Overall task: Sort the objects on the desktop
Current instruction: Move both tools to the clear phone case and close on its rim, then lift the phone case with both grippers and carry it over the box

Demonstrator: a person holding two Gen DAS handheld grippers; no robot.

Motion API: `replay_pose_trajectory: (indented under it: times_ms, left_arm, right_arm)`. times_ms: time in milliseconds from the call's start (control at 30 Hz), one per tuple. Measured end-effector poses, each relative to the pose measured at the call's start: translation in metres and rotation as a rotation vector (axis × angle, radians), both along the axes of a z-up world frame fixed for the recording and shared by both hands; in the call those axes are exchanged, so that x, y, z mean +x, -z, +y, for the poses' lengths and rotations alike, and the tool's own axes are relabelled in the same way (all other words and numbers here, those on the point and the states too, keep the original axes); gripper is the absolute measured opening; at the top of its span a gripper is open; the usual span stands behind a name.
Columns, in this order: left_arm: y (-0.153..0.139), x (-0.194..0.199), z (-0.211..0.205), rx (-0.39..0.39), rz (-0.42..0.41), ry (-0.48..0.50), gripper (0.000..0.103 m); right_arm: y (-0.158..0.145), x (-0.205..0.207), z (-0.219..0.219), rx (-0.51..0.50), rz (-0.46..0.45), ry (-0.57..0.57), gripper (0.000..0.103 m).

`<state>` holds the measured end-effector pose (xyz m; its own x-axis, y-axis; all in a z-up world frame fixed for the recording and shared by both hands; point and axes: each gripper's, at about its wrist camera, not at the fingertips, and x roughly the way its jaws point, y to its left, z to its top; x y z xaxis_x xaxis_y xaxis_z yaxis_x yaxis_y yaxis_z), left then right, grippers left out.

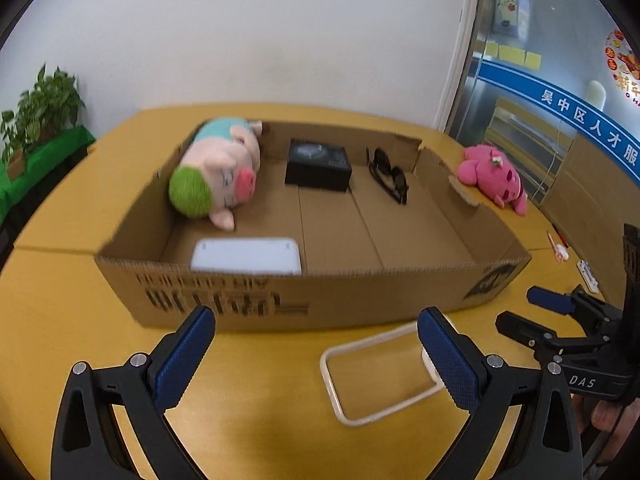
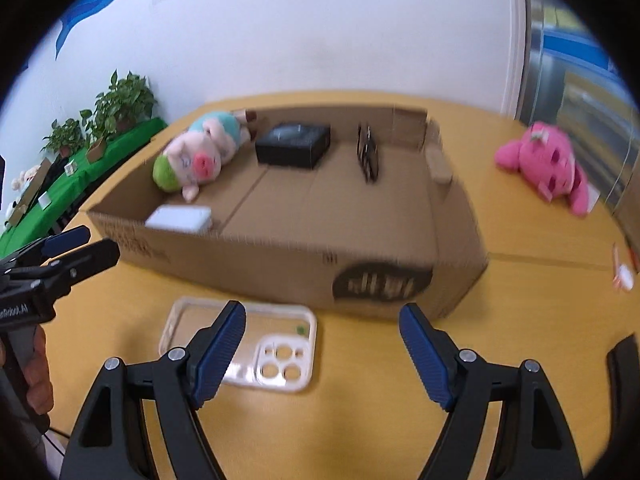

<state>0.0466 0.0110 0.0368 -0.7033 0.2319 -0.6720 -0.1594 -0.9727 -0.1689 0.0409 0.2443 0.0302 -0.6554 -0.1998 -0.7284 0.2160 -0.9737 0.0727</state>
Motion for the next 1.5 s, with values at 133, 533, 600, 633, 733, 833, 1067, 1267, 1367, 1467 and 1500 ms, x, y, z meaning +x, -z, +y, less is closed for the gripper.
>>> replay_pose_trajectory:
  times_ms: [133, 533, 600, 633, 733, 833, 1067, 1267, 1367, 1467, 1500]
  left_arm:
    - [0.021, 0.001, 0.003, 0.014, -0.066, 0.010, 0.102]
    - [0.071, -0.004, 0.018, 0.014, -0.259, 0.053, 0.072]
    - [0.075, -0.004, 0.020, -0.002, -0.255, 0.049, 0.066]
    - [0.076, -0.003, 0.020, -0.013, -0.254, 0.047, 0.064]
    - [0.076, -0.002, 0.023, -0.046, -0.239, 0.043, 0.057]
    - [0.077, -0.003, 0.022, -0.067, -0.228, 0.031, 0.047]
    - [0.078, -0.006, 0.021, -0.027, -0.243, 0.070, 0.010]
    - [0.074, -0.002, 0.019, -0.005, -0.243, 0.074, 0.006]
    - [0.057, 0.002, 0.018, 0.003, -0.202, 0.088, 0.006]
    - [0.036, 0.007, 0.016, 0.003, -0.149, 0.098, 0.006]
    - [0.025, 0.008, 0.015, 0.009, -0.126, 0.102, 0.006]
  right_arm:
    - [0.025, 0.000, -0.005, 0.017, -0.062, -0.030, 0.079]
    - [0.056, -0.002, -0.017, 0.103, -0.110, -0.040, 0.051]
    - [0.059, -0.004, -0.014, 0.100, -0.120, -0.030, 0.043]
    - [0.064, -0.005, -0.012, 0.088, -0.135, -0.024, 0.038]
    - [0.068, -0.004, -0.013, 0.086, -0.129, -0.026, 0.031]
    - [0.068, -0.002, -0.017, 0.077, -0.125, -0.045, 0.014]
    - [0.067, 0.005, -0.022, 0.082, -0.115, -0.048, 0.012]
    - [0.064, 0.010, -0.021, 0.073, -0.106, -0.036, 0.009]
    - [0.058, 0.014, -0.020, 0.068, -0.091, -0.027, 0.008]
    - [0.041, 0.018, -0.020, 0.061, -0.049, -0.021, 0.008]
    - [0.034, 0.019, -0.019, 0.057, -0.032, -0.019, 0.008]
